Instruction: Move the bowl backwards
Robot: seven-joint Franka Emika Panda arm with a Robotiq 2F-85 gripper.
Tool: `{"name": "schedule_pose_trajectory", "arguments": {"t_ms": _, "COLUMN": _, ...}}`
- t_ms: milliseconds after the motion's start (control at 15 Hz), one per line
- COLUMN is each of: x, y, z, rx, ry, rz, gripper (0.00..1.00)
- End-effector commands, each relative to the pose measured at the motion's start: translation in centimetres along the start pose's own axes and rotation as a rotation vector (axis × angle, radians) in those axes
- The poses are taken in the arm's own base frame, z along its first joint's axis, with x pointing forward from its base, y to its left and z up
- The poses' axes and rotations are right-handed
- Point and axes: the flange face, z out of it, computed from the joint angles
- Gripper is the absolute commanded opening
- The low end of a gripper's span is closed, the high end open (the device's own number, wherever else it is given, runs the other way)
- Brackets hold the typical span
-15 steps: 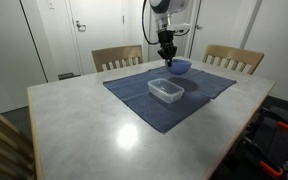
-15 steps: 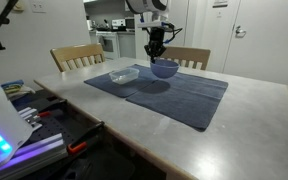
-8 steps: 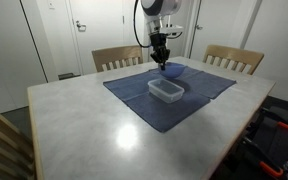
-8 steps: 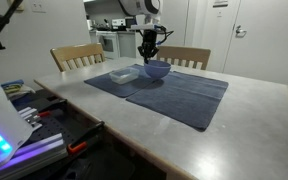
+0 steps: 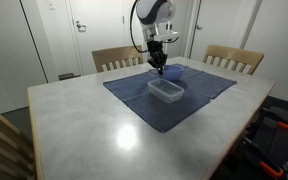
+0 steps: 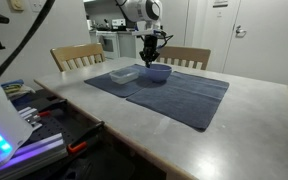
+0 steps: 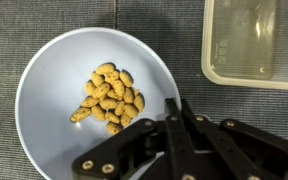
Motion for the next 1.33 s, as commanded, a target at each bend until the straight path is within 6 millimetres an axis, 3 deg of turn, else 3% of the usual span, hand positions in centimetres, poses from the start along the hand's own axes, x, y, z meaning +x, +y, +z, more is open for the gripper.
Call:
{"name": "schedule_pose_trajectory", "arguments": {"t_ms": 0, "x": 0.9, "y": -0.2, "z": -0.9, "rx": -0.023, "ry": 0.01, "rz": 0.006, "gripper": 0.31}}
{"name": "schedule_pose_trajectory", "arguments": {"t_ms": 667, "x": -2.6, "y": 1.8, "z": -9.3, "rx": -0.061, "ry": 0.054, "rz": -0.013, "gripper": 1.0}}
{"name": "schedule_pose_trajectory", "arguments": {"t_ms": 1000, "x": -3.6, "y": 2.0, "z": -12.4, "rx": -0.066, "ry": 0.193, "rz": -0.154, "gripper": 1.0}}
{"name": "schedule_pose_trajectory", "arguments": {"t_ms": 1267, "x": -4.3, "y": 1.4, "z": -12.3, "rx": -0.059, "ry": 0.243, "rz": -0.171, "gripper": 1.0}}
